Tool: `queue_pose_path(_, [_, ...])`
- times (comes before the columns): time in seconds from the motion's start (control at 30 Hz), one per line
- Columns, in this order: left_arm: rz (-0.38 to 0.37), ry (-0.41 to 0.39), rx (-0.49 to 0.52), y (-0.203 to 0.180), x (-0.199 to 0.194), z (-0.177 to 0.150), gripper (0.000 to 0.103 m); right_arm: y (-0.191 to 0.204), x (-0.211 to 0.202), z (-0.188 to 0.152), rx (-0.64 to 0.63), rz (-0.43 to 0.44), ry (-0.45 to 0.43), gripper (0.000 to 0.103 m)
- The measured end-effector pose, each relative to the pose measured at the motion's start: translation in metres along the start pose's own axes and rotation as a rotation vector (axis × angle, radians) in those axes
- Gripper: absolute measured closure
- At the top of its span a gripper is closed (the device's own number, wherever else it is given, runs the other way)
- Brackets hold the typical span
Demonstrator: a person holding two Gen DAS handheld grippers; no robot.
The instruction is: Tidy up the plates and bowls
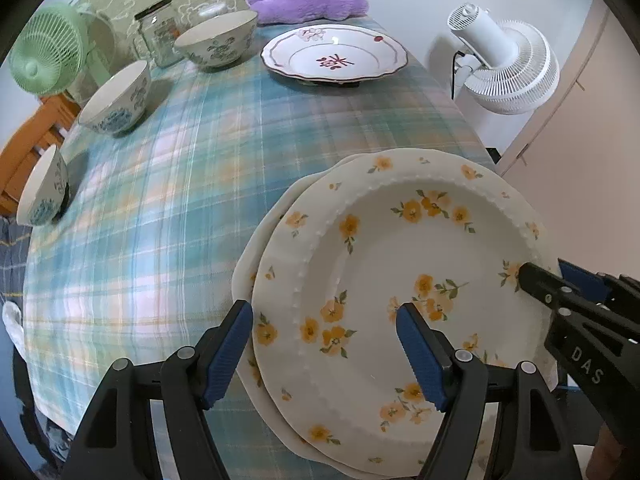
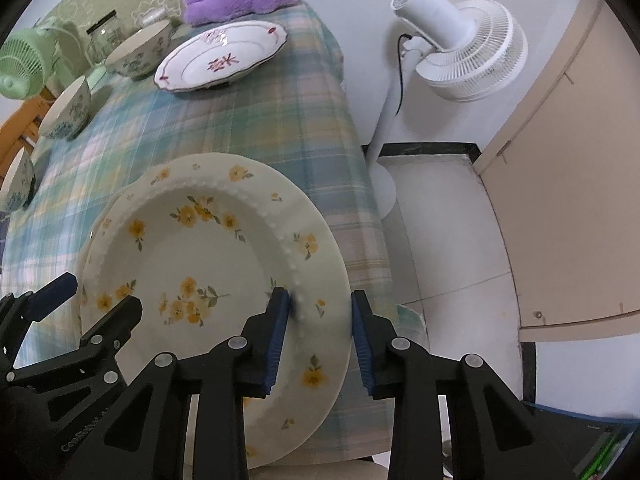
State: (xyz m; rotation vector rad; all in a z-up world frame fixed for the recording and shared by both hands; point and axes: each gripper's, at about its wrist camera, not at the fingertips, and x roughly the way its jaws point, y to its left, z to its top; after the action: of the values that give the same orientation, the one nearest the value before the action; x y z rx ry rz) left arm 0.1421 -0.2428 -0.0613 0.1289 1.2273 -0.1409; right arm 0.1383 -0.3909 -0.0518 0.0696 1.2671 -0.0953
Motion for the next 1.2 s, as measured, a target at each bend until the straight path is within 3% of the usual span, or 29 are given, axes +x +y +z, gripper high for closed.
queue_pose_path(0.5, [0.022,-0.023,-0.081,-0.009,-0.003,-0.002,0.026,0.013,0.009,0.002,-0.126,0.016,0.006,0.063])
queue_pose_path(0.7, [0.028,-0.017,-0.105,-0.001,-0.011,-0.008,0.026,0.009,0.002,0.003,-0.107,0.037,0.010,0.060])
queue_pose_path(0.83, [0.022,-0.048,-0.093,0.011,-0.021,-0.007,0.026,0.016,-0.018,0.003,-0.095,0.049,-0.061,0.043])
queue_pose_path(1.0, [0.005,-0.090,-0.083,0.031,-0.035,-0.002,0.024,0.032,-0.034,0.007,-0.067,0.047,-0.100,0.042])
queue_pose_path(1.2, [-0.020,-0.148,-0.083,0.058,-0.051,0.017,0.013,0.048,-0.055,0.018,-0.018,0.036,-0.167,0.042])
